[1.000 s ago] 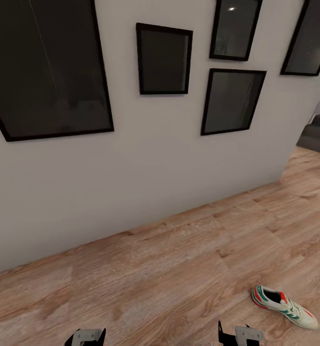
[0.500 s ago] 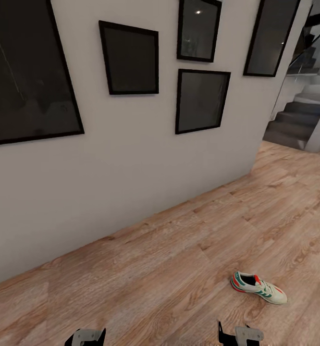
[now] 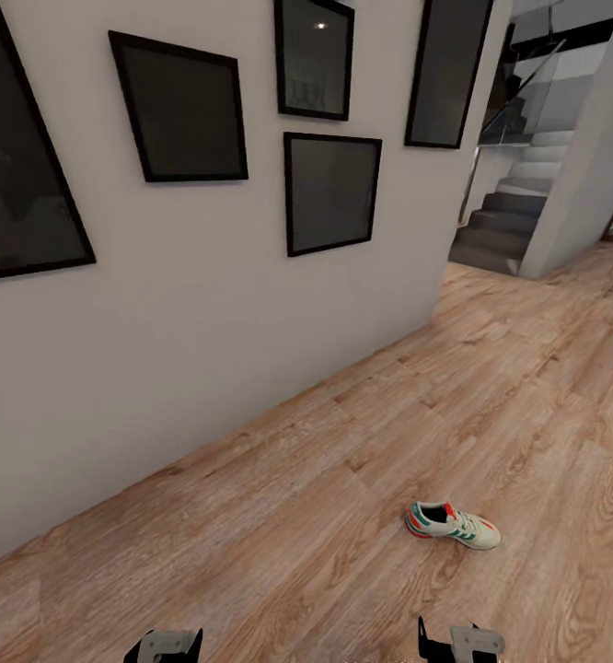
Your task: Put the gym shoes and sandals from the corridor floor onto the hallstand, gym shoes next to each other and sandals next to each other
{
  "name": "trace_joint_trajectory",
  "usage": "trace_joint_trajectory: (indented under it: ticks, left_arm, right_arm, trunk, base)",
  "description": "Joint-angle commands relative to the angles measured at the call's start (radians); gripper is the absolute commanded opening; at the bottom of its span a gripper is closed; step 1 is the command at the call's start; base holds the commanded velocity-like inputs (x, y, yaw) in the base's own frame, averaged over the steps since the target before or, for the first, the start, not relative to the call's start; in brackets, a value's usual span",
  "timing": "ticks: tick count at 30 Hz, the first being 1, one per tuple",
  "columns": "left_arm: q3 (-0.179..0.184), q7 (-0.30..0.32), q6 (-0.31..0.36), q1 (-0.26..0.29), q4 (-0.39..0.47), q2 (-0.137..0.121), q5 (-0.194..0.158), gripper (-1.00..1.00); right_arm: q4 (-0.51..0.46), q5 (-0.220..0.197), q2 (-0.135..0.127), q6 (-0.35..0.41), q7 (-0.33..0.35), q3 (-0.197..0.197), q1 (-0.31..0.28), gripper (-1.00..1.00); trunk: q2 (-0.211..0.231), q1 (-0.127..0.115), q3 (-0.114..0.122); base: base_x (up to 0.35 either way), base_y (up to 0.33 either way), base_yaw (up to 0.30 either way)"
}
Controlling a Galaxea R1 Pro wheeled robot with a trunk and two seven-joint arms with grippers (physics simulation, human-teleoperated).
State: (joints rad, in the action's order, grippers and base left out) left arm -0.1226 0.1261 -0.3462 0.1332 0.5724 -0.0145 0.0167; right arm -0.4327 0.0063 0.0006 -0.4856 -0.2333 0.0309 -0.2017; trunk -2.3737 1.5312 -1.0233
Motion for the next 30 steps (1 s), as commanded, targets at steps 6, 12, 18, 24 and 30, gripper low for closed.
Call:
trace_joint_trajectory:
  ticks: [6,12,18,24,30]
  left_arm:
    - [-0.006,0.009,-0.002,0.000,0.000,0.001,0.002,1.00]
    - [-0.006,0.009,-0.003,0.000,0.000,0.001,0.002,1.00]
    - [-0.006,0.009,-0.002,0.000,0.000,0.001,0.002,1.00]
    - [-0.006,0.009,-0.002,0.000,0.000,0.001,0.002,1.00]
    - [-0.006,0.009,-0.002,0.000,0.000,0.000,0.002,1.00]
  right_arm:
    - [0.002,0.000,0.001,-0.002,-0.007,0.004,-0.001,1.00]
    - [0.003,0.000,0.001,-0.002,-0.007,0.004,-0.001,1.00]
    - [0.003,0.000,0.001,-0.002,-0.007,0.004,-0.001,1.00]
    - [0.003,0.000,0.001,-0.002,-0.007,0.004,-0.001,1.00]
    - [0.003,0.001,0.001,-0.002,-0.007,0.004,-0.001,1.00]
  trunk:
    - [0.000,0.000,-0.001]
    - [0.000,0.000,-0.001]
    - [0.000,0.000,-0.001]
    - [0.000,0.000,-0.001]
    - [0.000,0.000,-0.001]
  base:
    - [0.000,0.000,-0.300]
    - [0.000,0.000,-0.300]
    - [0.000,0.000,-0.300]
    - [0.000,0.000,-0.300]
    - [0.000,0.000,-0.300]
